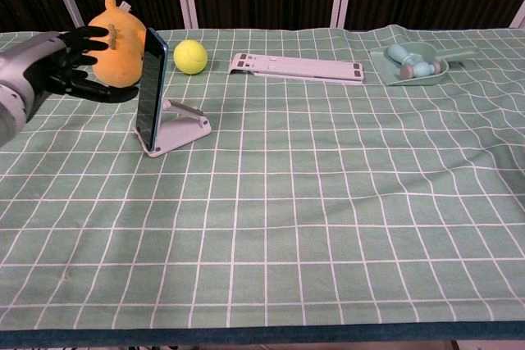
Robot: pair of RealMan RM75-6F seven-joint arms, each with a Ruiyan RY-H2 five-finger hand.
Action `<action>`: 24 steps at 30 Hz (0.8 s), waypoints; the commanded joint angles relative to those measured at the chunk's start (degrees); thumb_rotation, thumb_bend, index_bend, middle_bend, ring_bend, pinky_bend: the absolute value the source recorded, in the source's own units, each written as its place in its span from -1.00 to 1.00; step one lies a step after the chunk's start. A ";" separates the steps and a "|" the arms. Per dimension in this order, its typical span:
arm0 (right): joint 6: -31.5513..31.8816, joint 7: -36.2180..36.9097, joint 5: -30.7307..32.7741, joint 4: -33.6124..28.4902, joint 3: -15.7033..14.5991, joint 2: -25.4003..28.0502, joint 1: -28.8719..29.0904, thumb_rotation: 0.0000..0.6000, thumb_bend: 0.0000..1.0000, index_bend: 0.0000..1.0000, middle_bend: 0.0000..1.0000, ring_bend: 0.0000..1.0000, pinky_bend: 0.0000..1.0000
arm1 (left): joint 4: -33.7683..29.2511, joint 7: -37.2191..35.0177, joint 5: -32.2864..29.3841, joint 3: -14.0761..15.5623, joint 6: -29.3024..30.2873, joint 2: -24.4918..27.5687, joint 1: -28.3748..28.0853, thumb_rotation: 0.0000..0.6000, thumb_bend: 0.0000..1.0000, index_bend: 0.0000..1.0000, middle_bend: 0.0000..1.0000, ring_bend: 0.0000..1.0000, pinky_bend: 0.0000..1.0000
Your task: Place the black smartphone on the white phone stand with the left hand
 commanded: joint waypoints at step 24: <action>3.27 -6.90 -2.56 2.24 -0.25 -1.41 -0.50 1.00 -0.79 -1.00 -1.00 -1.00 -0.57 | 1.92 12.02 33.67 24.75 14.98 30.42 19.45 1.00 -0.86 -1.00 -1.00 -1.00 -1.00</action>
